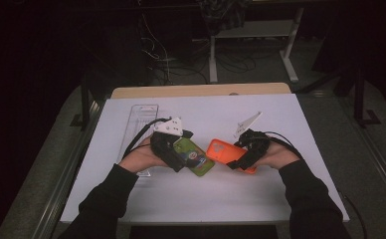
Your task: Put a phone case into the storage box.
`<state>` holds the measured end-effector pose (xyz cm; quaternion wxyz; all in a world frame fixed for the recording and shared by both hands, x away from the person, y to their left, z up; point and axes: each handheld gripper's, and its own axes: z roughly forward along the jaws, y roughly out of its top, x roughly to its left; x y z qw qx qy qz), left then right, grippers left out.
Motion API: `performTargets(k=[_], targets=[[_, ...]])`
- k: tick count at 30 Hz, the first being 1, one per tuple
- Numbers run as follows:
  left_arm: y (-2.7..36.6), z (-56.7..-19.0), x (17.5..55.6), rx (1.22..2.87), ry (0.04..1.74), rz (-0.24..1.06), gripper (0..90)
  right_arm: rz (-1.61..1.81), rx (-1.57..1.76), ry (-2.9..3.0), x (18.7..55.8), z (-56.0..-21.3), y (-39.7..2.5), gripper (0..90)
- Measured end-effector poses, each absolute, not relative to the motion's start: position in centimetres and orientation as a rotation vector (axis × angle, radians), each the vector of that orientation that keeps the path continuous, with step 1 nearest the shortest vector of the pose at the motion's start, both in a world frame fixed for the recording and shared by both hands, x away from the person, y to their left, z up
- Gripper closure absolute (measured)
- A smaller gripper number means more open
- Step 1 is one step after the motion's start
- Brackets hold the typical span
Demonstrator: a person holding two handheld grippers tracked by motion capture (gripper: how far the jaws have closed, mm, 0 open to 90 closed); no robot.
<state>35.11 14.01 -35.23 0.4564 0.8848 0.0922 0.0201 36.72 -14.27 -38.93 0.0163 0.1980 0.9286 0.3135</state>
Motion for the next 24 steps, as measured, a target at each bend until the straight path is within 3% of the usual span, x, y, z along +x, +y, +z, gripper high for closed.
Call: performTargets(k=[24], targets=[[12.4, -36.9, 34.0, 2.315, 0.093, -0.017, 0.0, 0.957, 0.273, 3.014, 34.3, -38.1, -10.0, 14.9]])
